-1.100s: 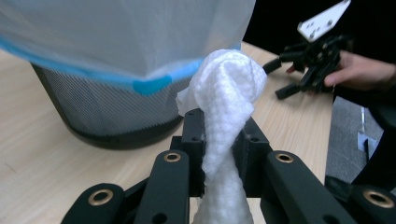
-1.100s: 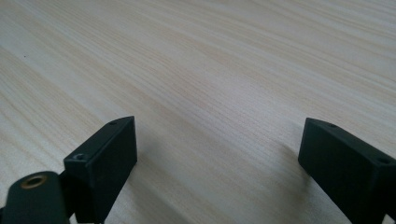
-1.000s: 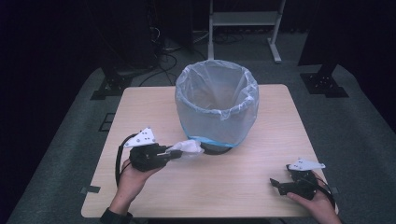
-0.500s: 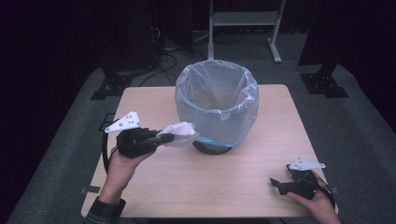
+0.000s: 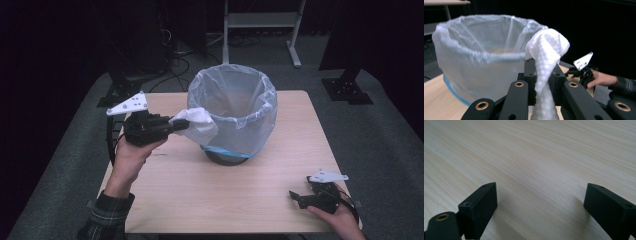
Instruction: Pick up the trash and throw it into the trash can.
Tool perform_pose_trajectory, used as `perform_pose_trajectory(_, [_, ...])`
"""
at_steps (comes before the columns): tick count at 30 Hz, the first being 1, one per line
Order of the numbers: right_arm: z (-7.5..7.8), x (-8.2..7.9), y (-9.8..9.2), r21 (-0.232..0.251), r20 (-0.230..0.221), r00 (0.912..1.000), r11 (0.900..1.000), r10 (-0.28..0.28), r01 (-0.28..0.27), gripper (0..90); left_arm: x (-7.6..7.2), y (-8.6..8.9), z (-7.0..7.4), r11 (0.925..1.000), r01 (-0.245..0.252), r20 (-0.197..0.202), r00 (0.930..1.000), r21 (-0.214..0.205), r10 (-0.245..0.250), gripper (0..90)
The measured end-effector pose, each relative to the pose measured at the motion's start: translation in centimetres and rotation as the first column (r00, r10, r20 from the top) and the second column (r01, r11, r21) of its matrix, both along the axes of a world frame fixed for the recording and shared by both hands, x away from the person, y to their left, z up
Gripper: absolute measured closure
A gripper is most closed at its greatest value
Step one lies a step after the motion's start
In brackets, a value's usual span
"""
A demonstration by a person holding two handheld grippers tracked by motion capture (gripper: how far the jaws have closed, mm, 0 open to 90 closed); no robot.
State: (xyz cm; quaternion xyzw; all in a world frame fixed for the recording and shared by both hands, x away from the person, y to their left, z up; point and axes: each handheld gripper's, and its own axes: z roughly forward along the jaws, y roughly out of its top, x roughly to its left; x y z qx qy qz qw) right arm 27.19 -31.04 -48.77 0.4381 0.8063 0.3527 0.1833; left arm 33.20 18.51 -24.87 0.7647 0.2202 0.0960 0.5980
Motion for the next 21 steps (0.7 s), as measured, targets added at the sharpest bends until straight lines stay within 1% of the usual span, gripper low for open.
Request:
perform_pose_trajectory(2, [0.0, 0.0, 0.0, 0.000, 0.000, 1.0000, 1.0000, 0.000, 0.000, 10.0, 0.5, -0.3, 1.1, 1.0000, -0.001, 0.015, 0.9999, -0.006, 0.001, 80.5])
perform_pose_trajectory(4, [0.0, 0.0, 0.0, 0.000, 0.001, 1.0000, 1.0000, 0.000, 0.000, 10.0, 0.7, -0.4, 1.3, 1.0000, 0.000, 0.017, 0.9999, -0.007, 0.000, 80.5])
perform_pose_trajectory(5, [0.0, 0.0, 0.0, -0.001, 0.001, 1.0000, 1.0000, 0.001, -0.001, 10.0, 1.1, -0.7, 2.1, 1.0000, 0.001, 0.026, 0.9997, -0.009, 0.000, 80.5])
perform_pose_trajectory(6, [0.0, 0.0, 0.0, 0.000, 0.001, 1.0000, 1.0000, 0.001, -0.001, 10.0, 1.3, -0.9, 2.4, 1.0000, 0.001, 0.027, 0.9996, -0.009, -0.001, 80.5])
perform_pose_trajectory(7, [0.0, 0.0, 0.0, -0.001, 0.001, 1.0000, 1.0000, 0.002, -0.002, 10.0, 1.3, -0.9, 2.4, 1.0000, 0.001, 0.027, 0.9996, -0.009, -0.001, 80.5])
perform_pose_trajectory(10, [0.0, 0.0, 0.0, 0.000, 0.001, 1.0000, 1.0000, 0.001, -0.001, 10.0, 2.1, -1.4, 3.4, 0.9999, 0.004, 0.039, 0.9992, -0.013, -0.004, 80.5])
perform_pose_trajectory(15, [0.0, 0.0, 0.0, -0.001, 0.001, 1.0000, 1.0000, 0.002, -0.002, 10.0, 3.4, -2.0, 4.3, 0.9998, 0.003, 0.046, 0.9990, -0.018, -0.002, 80.5])
perform_pose_trajectory(17, [0.0, 0.0, 0.0, -0.001, 0.001, 1.0000, 1.0000, 0.002, -0.002, 10.0, 4.0, -2.2, 4.5, 0.9998, 0.006, 0.049, 0.9988, -0.018, -0.005, 80.5])
perform_pose_trajectory(21, [0.0, 0.0, 0.0, -0.001, 0.001, 1.0000, 1.0000, 0.002, -0.002, 10.0, 5.3, -2.5, 4.6, 0.9995, -0.002, 0.050, 0.9988, -0.032, 0.004, 80.5])
